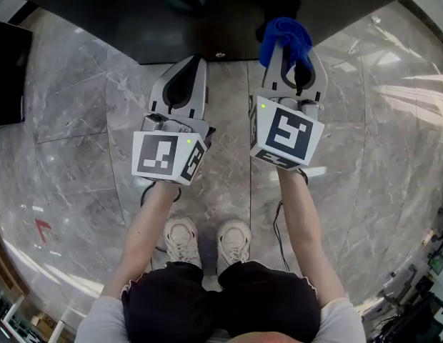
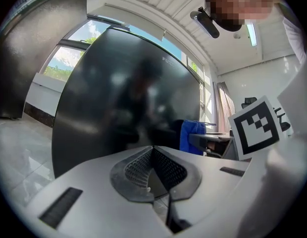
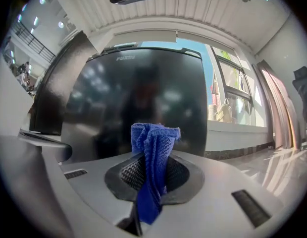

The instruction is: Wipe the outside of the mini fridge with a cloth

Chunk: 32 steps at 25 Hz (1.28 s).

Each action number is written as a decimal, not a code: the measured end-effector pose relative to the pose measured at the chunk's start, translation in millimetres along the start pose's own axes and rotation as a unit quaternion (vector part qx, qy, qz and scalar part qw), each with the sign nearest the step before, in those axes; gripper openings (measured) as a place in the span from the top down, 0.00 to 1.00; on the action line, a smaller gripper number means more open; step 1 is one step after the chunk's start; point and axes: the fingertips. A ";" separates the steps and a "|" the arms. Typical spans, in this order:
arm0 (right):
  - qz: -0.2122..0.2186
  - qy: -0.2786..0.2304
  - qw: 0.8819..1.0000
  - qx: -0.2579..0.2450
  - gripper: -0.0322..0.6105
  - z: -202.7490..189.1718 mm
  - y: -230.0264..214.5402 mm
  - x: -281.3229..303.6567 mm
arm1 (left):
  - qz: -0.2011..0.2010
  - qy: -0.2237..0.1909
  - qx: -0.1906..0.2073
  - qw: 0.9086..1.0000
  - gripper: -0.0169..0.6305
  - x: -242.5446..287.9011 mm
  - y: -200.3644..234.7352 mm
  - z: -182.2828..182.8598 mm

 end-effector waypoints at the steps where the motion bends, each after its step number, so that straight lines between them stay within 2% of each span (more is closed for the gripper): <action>1: -0.012 0.002 1.000 0.001 0.85 -2.3 -11.1 -0.6 | -0.001 0.001 -0.003 1.000 0.97 2.1 -1.6 -2.1; 6: -0.072 0.019 0.997 0.036 0.85 -19.0 -67.6 -2.0 | -0.014 0.012 -0.005 1.000 0.97 10.6 -13.7 -14.1; 11: -0.108 0.032 0.993 0.044 0.85 -30.8 -97.1 -2.4 | -0.013 0.025 -0.018 0.999 0.97 13.3 -12.9 -27.9; 20: -0.128 0.027 0.991 0.043 0.85 -33.2 -107.7 -1.1 | 0.002 0.027 -0.021 0.999 0.97 11.4 2.1 -31.8; 27: -0.156 0.041 0.984 0.081 0.85 -42.9 -131.1 -0.7 | 0.007 0.028 -0.022 0.999 0.97 7.8 5.3 -31.4; 32: -0.149 0.044 0.985 0.078 0.85 -43.6 -117.7 -12.9 | 0.015 0.019 -0.016 1.000 0.97 5.3 9.3 -25.6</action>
Point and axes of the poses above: the fingertips, and each gripper's own axes: x forward along the fingers, y to its left, z out of its top, and after that the axes turned 5 degrees about z, right-handed
